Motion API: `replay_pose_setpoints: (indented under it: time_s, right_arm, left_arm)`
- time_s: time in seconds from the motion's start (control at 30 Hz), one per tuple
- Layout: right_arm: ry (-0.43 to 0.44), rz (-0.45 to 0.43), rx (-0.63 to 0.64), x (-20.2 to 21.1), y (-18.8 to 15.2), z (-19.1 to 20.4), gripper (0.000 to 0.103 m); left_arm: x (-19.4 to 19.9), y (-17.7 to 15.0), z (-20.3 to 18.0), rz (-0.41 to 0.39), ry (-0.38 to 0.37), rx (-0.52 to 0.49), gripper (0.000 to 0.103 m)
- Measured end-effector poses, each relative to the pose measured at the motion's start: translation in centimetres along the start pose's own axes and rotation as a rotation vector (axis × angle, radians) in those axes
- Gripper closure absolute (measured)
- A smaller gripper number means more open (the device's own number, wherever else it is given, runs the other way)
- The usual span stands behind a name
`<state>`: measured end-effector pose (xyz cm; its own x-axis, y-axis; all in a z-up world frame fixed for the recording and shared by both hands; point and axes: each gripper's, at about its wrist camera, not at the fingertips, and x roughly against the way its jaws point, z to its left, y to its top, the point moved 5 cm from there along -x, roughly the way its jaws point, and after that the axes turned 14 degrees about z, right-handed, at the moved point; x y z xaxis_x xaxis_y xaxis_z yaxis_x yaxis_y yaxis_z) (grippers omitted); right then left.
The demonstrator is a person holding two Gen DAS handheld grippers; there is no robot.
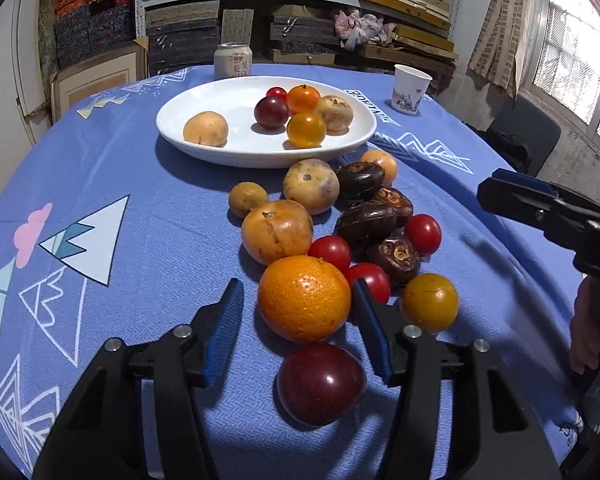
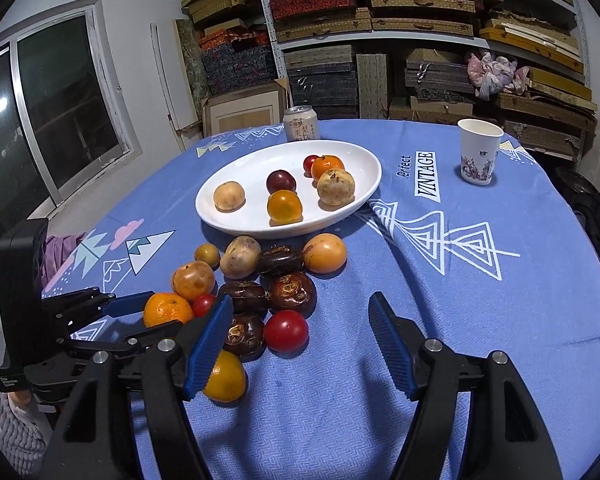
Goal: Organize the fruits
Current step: 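Withdraw both tools from the plate toward the remaining fruit, then grasp a tangerine with the left tool while the right tool grasps a yellow-orange fruit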
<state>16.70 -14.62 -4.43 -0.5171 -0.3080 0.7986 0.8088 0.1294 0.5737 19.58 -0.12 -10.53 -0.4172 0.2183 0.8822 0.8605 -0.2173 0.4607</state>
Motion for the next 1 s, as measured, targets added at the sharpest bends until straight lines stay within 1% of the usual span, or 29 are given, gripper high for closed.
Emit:
replay_pose_setpoints:
  time_s: [0.1, 0.27, 0.33, 0.4, 0.47, 0.53, 0.6, 0.7, 0.87, 1.0]
  right_arm:
    - [0.002, 0.009, 0.010, -0.1, -0.1, 0.3, 0.032]
    - [0.002, 0.023, 0.032, -0.4, -0.3, 0.8, 0.032]
    - [0.007, 0.031, 0.041, -0.4, -0.4, 1.0, 0.032]
    - [0.011, 0.044, 0.054, -0.7, -0.6, 1.4, 0.032]
    - [0.020, 0.063, 0.077, -0.9, -0.9, 1.9, 0.032]
    - [0.019, 0.084, 0.115, -1.3, -1.4, 2.9, 0.032]
    - [0.011, 0.101, 0.158, -1.7, -1.9, 3.9, 0.032]
    - [0.004, 0.109, 0.192, -1.9, -2.5, 4.8, 0.032]
    - [-0.002, 0.133, 0.203, -2.3, -3.3, 5.3, 0.032]
    - [-0.007, 0.144, 0.221, -2.7, -3.7, 5.7, 0.032]
  left_arm:
    - [0.0, 0.0, 0.2, 0.006, -0.029, 0.009, 0.055]
    - [-0.1, 0.0, 0.3, 0.005, -0.026, 0.015, 0.056]
    - [0.2, 0.1, 0.9, -0.007, 0.000, 0.040, 0.056]
    - [0.9, 0.3, 2.5, -0.034, 0.018, 0.108, 0.056]
    - [1.3, 0.5, 4.0, -0.058, 0.056, 0.170, 0.056]
    - [1.5, 0.5, 5.5, -0.063, 0.068, 0.232, 0.056]
    - [1.3, 0.6, 6.7, -0.056, 0.103, 0.273, 0.056]
    - [1.3, 0.7, 7.8, -0.055, 0.151, 0.308, 0.056]
    - [1.4, 0.6, 9.0, -0.054, 0.222, 0.341, 0.056]
    - [1.3, 0.4, 9.4, -0.046, 0.222, 0.343, 0.056]
